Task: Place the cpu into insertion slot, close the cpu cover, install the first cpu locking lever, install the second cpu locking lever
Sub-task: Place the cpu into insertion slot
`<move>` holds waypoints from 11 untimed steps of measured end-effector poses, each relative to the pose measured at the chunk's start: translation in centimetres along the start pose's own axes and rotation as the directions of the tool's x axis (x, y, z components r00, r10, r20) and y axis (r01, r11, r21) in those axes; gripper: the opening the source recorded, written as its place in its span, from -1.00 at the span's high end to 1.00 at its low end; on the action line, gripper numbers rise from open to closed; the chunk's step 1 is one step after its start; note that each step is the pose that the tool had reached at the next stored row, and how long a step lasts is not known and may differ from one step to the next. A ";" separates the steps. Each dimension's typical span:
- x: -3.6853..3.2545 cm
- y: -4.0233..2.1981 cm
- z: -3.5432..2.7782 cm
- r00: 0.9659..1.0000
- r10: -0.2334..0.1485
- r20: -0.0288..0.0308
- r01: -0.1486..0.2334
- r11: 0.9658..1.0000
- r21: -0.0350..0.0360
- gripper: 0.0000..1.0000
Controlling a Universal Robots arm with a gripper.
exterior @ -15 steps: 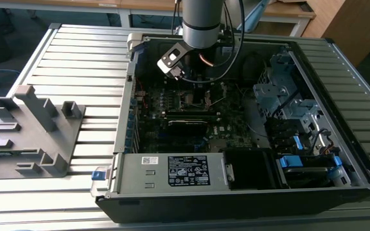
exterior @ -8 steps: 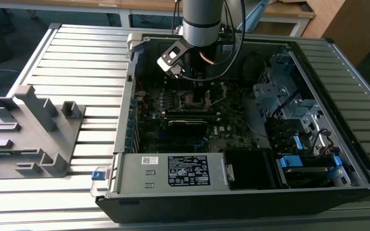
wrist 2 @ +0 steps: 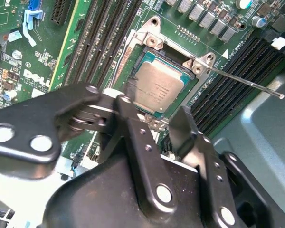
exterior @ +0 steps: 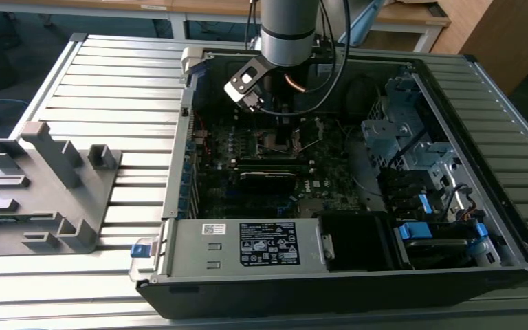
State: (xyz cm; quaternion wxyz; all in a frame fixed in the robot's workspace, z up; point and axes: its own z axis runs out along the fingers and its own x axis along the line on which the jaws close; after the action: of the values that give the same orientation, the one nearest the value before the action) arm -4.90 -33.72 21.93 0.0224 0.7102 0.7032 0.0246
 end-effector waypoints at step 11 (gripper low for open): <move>0.00 0.00 0.00 1.000 0.000 0.001 0.000 1.000 0.000 0.76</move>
State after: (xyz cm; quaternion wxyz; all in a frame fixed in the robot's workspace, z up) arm -4.89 -33.72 21.93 0.0229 0.7102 0.7032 0.0241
